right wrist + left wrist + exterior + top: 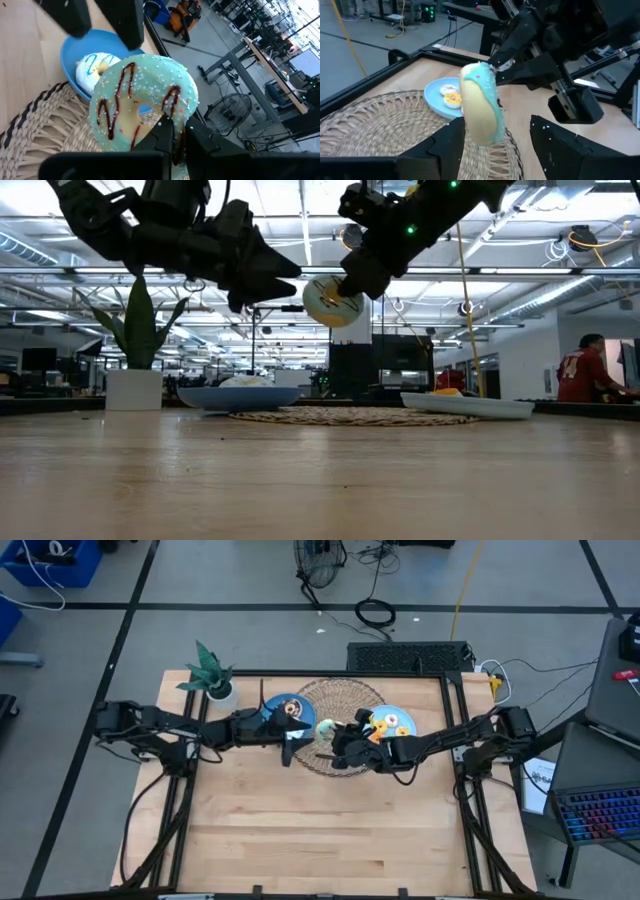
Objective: Pick & Place donuts
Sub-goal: Put the large blue donut on the dark blue plate
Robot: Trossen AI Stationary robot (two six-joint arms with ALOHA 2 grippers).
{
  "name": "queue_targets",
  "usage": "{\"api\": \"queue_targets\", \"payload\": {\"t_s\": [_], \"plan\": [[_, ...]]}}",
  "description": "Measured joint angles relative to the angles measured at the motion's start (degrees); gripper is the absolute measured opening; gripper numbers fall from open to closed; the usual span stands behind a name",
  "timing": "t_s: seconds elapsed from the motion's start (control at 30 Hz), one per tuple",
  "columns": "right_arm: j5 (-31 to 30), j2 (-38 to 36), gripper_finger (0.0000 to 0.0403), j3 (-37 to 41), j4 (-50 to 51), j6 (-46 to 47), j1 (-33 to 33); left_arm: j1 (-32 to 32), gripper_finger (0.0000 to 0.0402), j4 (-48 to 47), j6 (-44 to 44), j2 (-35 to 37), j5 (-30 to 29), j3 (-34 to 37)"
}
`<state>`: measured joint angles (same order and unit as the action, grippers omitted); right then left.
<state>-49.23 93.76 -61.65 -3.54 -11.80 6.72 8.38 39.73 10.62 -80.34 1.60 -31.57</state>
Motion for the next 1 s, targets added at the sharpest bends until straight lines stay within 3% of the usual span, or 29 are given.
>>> {"api": "queue_targets", "payload": {"t_s": [0.4,0.67,1.0], "plan": [[2.62,0.0,0.0018,-0.02,-2.08,-0.67,0.0,0.0,0.0219,10.36,1.96,-5.97,-0.23,-0.02],[2.92,0.0,0.0018,1.91,-6.42,-1.6,-0.16,-0.02,0.0218,11.07,2.6,-7.17,-0.17,-0.7],[3.01,0.0,0.0018,5.35,-15.54,-5.14,-0.31,0.0,0.0175,10.55,2.66,-7.17,-0.16,-0.77]]}}
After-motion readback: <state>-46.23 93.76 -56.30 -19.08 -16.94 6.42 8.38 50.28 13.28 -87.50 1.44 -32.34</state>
